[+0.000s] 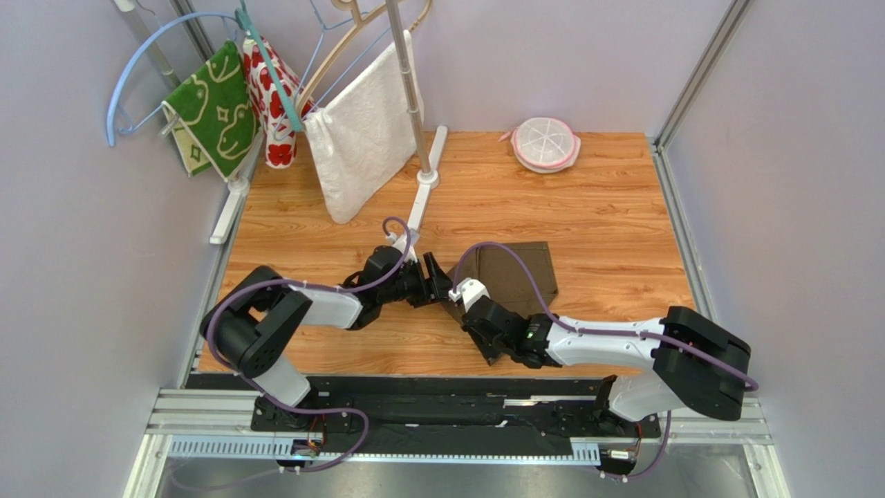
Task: Fold the napkin, place the utensils inside, and roll it up
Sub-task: Roll the napkin with the utensil
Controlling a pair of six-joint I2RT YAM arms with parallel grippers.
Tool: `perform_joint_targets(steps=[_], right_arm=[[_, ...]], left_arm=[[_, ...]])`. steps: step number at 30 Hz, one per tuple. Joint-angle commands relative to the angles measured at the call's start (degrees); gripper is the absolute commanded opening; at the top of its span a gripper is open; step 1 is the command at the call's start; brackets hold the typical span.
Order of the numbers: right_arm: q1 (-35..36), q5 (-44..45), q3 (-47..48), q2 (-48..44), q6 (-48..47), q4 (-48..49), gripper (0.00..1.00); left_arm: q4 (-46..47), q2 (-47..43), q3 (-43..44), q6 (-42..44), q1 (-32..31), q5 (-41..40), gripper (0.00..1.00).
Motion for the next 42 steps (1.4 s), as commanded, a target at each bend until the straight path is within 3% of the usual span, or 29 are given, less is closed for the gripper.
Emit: perform_joint_targets(steps=[1, 9, 13, 21, 42], right_arm=[[-2.1, -11.1, -2.7, -3.0, 2.6, 5.2, 0.0], [-9.4, -29.4, -7.7, -4.1, 6.1, 14.0, 0.0], [-13.9, -36.8, -9.3, -3.3, 7.3, 16.9, 0.0], [-21.8, -47.1, -12.6, 1.1, 10.1, 23.6, 0.0], [-25.8, -49.8, -12.2, 6.1, 10.6, 24.9, 0.0]], left_arm=[[-7.8, -8.6, 0.1, 5.6, -0.1, -2.5, 0.7], [-25.8, -25.5, -0.4, 17.8, -0.1, -10.5, 0.74], [-27.5, -28.2, -1.6, 23.2, -0.1, -10.4, 0.75], [-25.9, -22.5, -0.3, 27.4, 0.0, -10.2, 0.73], [-14.7, -6.5, 4.6, 31.6, 0.0, -8.1, 0.68]])
